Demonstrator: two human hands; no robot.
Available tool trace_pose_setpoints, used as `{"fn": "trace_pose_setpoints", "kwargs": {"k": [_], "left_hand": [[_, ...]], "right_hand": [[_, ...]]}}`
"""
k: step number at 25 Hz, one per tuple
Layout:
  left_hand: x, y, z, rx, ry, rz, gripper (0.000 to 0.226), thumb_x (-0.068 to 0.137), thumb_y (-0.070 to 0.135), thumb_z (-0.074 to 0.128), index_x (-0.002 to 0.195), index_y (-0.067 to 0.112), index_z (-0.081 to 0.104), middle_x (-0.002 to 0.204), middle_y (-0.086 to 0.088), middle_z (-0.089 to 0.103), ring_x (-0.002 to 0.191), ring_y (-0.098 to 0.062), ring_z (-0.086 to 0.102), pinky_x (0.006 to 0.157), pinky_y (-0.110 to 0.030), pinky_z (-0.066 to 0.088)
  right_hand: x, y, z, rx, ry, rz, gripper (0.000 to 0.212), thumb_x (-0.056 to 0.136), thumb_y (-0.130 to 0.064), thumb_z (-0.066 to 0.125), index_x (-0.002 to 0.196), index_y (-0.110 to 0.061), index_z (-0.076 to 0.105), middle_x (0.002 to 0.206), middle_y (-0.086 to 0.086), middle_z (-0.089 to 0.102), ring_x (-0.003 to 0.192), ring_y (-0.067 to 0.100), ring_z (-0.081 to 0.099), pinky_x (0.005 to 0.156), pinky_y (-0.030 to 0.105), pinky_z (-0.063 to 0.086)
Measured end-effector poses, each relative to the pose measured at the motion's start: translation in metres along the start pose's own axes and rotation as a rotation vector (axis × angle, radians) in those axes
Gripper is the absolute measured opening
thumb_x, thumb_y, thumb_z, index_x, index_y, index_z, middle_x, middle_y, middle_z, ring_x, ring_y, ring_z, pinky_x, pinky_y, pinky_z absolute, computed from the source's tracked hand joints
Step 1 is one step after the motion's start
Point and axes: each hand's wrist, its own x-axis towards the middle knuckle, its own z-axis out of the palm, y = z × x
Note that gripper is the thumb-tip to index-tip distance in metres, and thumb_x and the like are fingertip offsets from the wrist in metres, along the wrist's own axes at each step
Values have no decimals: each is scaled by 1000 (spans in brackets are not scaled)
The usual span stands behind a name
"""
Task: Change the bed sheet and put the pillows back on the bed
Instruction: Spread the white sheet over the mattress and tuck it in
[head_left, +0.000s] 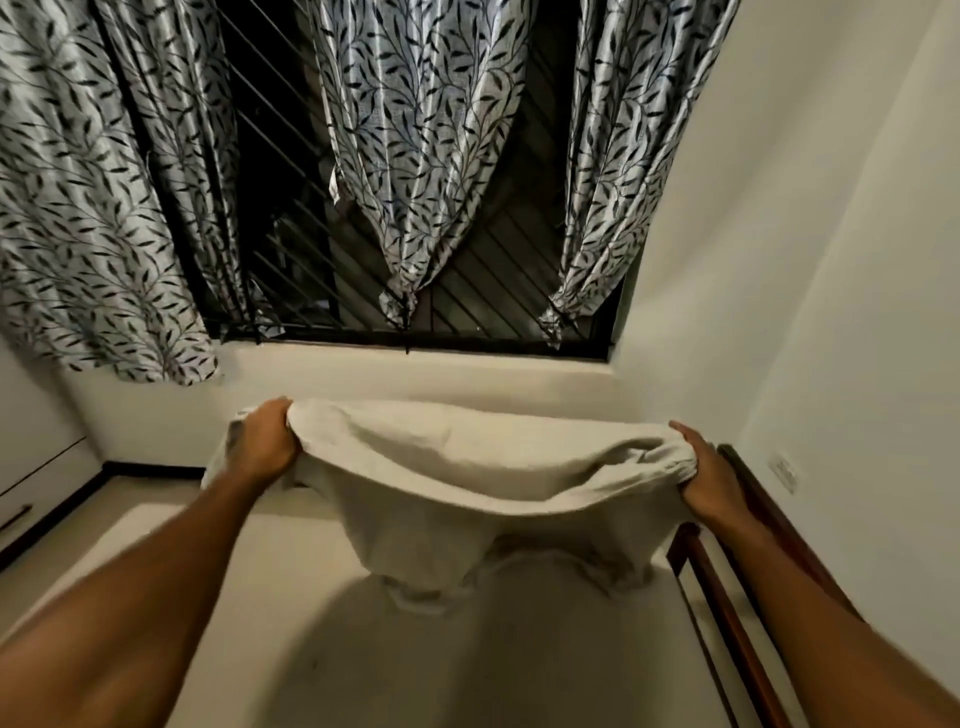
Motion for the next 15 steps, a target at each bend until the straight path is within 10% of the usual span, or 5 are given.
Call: {"fn": "trace_pose_setpoints", "kwargs": {"k": [7,12,15], "left_hand": [[-152,-103,53,-65,-328,-168,31,56,32,65,77,14,78,74,-4,74,76,-23,66,69,-32,44],[-223,-144,69,-51,-389,-118,28,69,35,68,77,10,78,72,-3,70,71,-22,63,62,-30,40],[-249,-146,80,-57,-395,-91,24,74,31,70,76,8,77,73,-4,69,69,-16,59,61,-27,39]], "right_hand": [[-160,68,45,-243,-152,325,14,92,-17,70,104,-14,78,99,14,76,84,32,70,82,43,61],[-236,97,61,-405,-279,417,10,93,-16,67,101,-18,73,103,12,73,99,35,70,84,40,55],[-267,114,71,-392,-334,432,10,86,-13,75,81,-21,73,82,1,73,76,19,69,75,33,59]]}}
